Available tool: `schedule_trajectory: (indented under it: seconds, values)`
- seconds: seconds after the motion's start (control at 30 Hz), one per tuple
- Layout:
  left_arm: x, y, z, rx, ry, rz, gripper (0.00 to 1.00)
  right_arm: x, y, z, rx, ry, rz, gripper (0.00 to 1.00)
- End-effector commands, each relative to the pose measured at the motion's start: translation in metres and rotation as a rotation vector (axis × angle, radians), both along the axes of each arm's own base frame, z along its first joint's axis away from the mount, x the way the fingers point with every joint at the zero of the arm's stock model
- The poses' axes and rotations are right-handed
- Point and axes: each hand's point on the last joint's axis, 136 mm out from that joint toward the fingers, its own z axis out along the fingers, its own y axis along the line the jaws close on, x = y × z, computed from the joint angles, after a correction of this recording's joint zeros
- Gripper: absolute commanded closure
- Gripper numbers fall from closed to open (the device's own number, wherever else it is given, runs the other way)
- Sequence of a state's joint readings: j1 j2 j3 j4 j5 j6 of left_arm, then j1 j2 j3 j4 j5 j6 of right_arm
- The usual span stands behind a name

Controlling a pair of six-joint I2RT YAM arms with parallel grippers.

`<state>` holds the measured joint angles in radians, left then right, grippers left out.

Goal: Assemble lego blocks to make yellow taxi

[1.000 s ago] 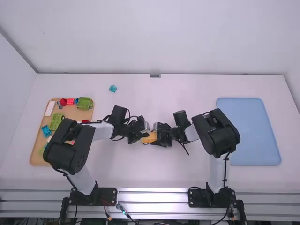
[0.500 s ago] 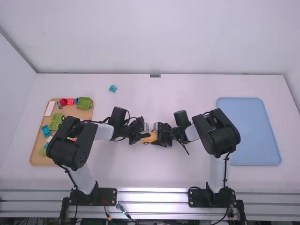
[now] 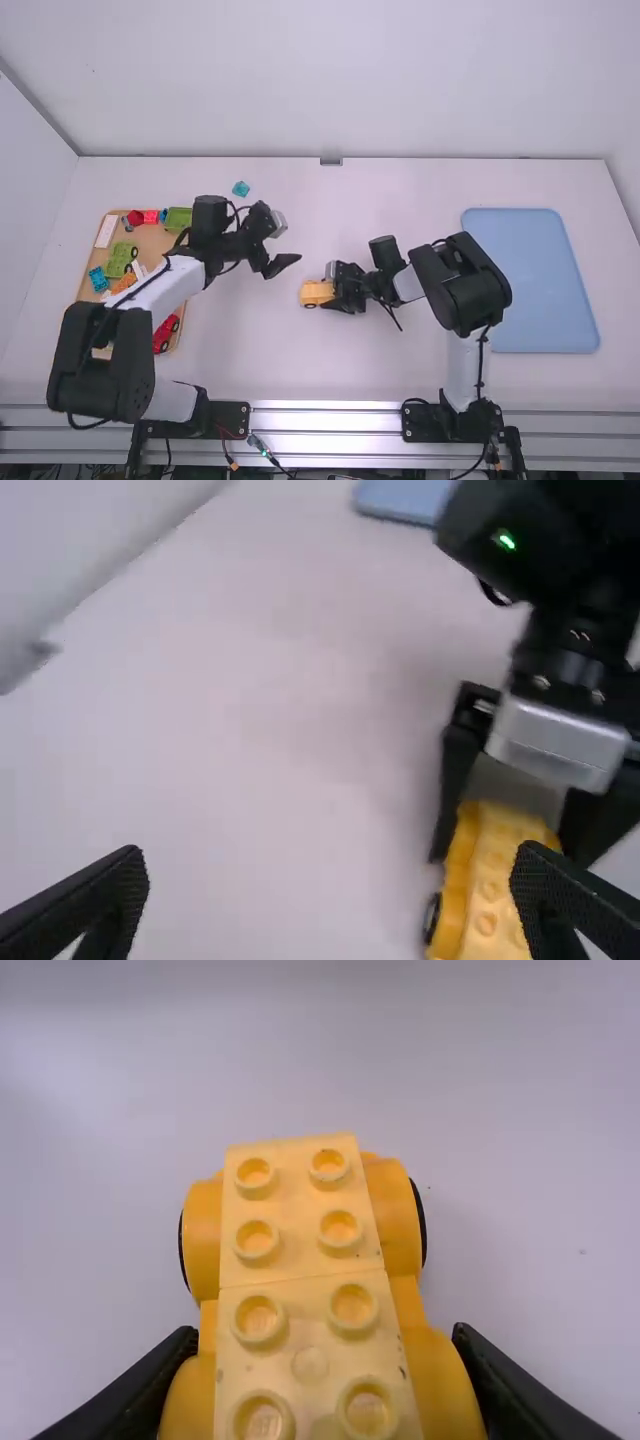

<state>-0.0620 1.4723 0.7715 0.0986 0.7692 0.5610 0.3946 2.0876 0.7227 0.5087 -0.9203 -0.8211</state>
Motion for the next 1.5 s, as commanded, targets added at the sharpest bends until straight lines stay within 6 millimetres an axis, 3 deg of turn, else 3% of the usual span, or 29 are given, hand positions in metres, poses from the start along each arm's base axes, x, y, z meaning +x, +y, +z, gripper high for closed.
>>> schedule_trajectory:
  seconds: [0.0, 0.13, 0.33, 0.4, 0.43, 0.53, 0.77, 0.93, 1.13, 1.2, 1.3, 1.47]
  values:
    - [0.011, 0.028, 0.003, -0.052, 0.147, 0.258, 0.01, 0.013, -0.004, -0.01, -0.06, 0.033, -0.09, 0.52]
    - [0.02, 0.064, 0.004, -0.099, 0.246, 0.533, 0.01, 0.019, -0.006, -0.013, -0.093, 0.041, -0.136, 0.5]
    - [0.019, 0.095, 0.001, -0.068, 0.27, 0.693, 0.01, 0.022, -0.009, -0.011, -0.131, 0.019, -0.16, 0.44]
    - [0.018, 0.101, -0.003, -0.04, 0.278, 0.728, 0.01, 0.022, -0.01, -0.008, -0.137, 0.02, -0.16, 0.27]
    - [0.017, 0.106, -0.007, -0.032, 0.293, 0.765, 0.01, 0.021, -0.012, -0.006, -0.144, 0.018, -0.155, 0.13]
    - [0.015, 0.121, -0.013, -0.029, 0.329, 0.889, 0.01, 0.018, -0.018, 0.0, -0.159, 0.034, -0.156, 0.01]
    - [-0.006, 0.174, -0.024, -0.036, 0.481, 1.24, 0.01, 0.025, -0.044, 0.023, -0.296, -0.004, -0.245, 0.01]
    - [-0.029, 0.209, -0.024, -0.025, 0.601, 1.358, 0.01, 0.034, -0.058, 0.05, -0.382, -0.1, -0.322, 0.01]
    - [-0.056, 0.266, -0.02, -0.099, 0.674, 1.576, 0.01, 0.041, -0.06, 0.078, -0.398, -0.198, -0.364, 0.01]
    - [-0.062, 0.282, -0.019, -0.112, 0.674, 1.628, 0.01, 0.04, -0.059, 0.082, -0.391, -0.207, -0.361, 0.01]
    - [-0.079, 0.322, -0.018, -0.131, 0.669, 1.777, 0.01, 0.041, -0.059, 0.087, -0.383, -0.218, -0.365, 0.01]
    - [-0.095, 0.354, -0.02, -0.082, 0.747, 1.814, 0.01, 0.046, -0.06, 0.089, -0.379, -0.233, -0.379, 0.01]
